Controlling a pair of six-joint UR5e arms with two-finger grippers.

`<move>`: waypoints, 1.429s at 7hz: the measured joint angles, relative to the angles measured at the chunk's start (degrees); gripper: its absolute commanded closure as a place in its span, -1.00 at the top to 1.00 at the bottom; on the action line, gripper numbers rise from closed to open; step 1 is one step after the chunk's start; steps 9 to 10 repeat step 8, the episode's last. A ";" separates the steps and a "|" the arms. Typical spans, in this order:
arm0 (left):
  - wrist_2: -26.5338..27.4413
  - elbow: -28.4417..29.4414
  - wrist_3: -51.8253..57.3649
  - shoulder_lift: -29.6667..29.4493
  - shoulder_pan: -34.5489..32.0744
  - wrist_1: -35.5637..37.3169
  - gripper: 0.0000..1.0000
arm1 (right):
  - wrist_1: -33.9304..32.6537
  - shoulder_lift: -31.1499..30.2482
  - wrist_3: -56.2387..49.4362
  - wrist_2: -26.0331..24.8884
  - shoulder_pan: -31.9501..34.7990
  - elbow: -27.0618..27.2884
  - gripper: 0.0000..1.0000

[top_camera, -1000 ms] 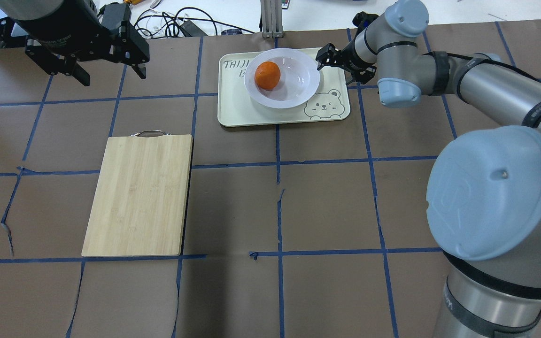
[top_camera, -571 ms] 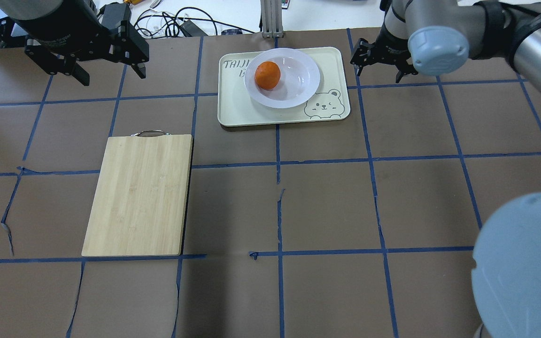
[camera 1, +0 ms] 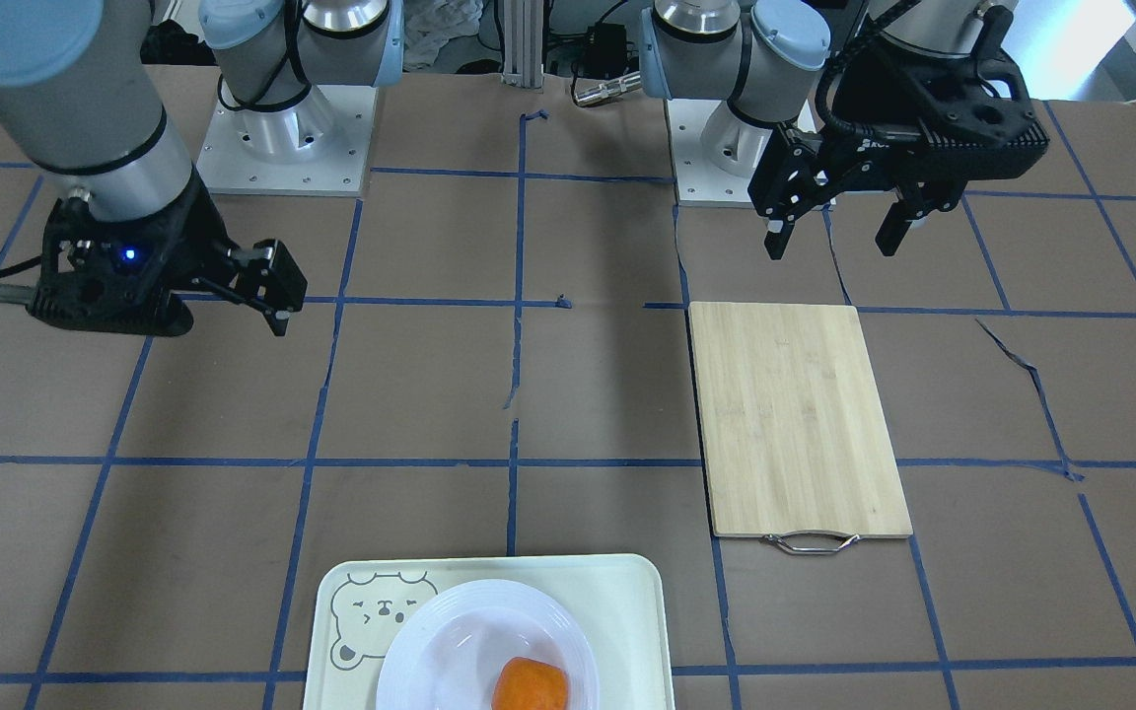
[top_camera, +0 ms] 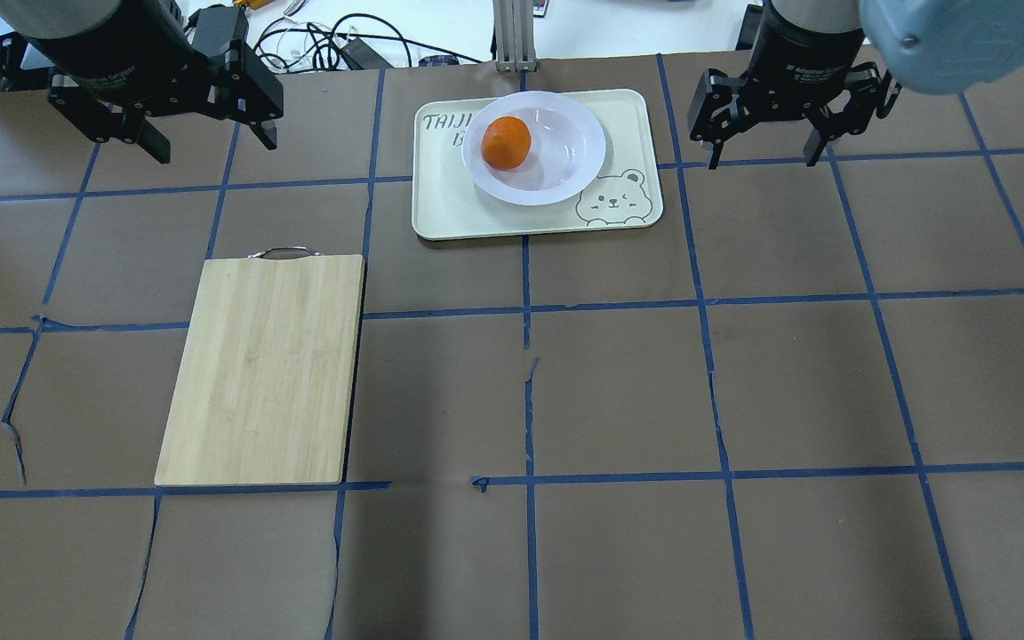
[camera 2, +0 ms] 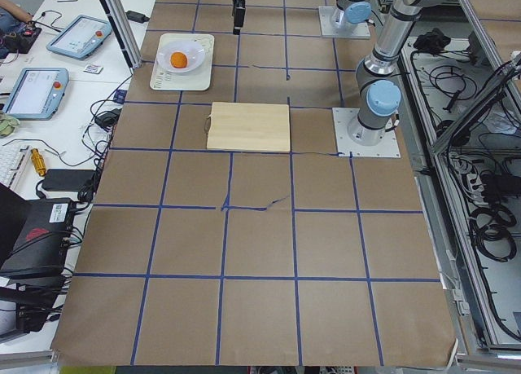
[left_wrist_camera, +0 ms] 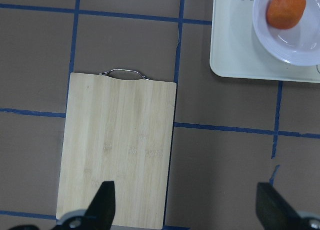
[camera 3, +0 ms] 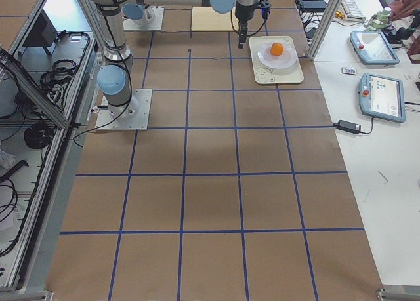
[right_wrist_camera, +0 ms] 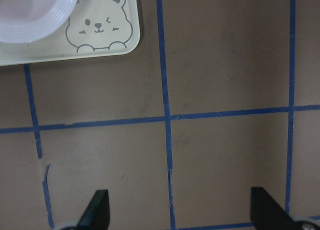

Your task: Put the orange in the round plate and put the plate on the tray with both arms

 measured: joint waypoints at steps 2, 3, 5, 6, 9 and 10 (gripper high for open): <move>-0.04 0.01 0.04 0.00 -0.06 0.00 1.00 | 4.61 -2.50 -9.48 1.00 -0.11 -0.24 1.00; -0.04 -0.01 0.02 0.00 -0.08 0.00 1.00 | 5.08 -3.47 -10.93 1.68 -0.08 -0.31 1.00; -0.04 0.00 0.02 0.00 -0.07 0.00 1.00 | 5.22 -4.66 -11.41 1.39 -0.70 -0.12 1.00; -0.06 0.01 0.04 0.00 -0.07 0.00 1.00 | 5.22 -4.74 -11.56 1.24 -1.39 -0.21 1.00; -0.05 -0.04 0.04 0.02 -0.01 -0.06 1.00 | 5.15 -4.78 -11.82 1.16 -2.16 -0.21 1.00; -0.05 -0.04 0.04 0.02 -0.01 -0.06 1.00 | 5.15 -4.78 -11.82 1.16 -2.16 -0.21 1.00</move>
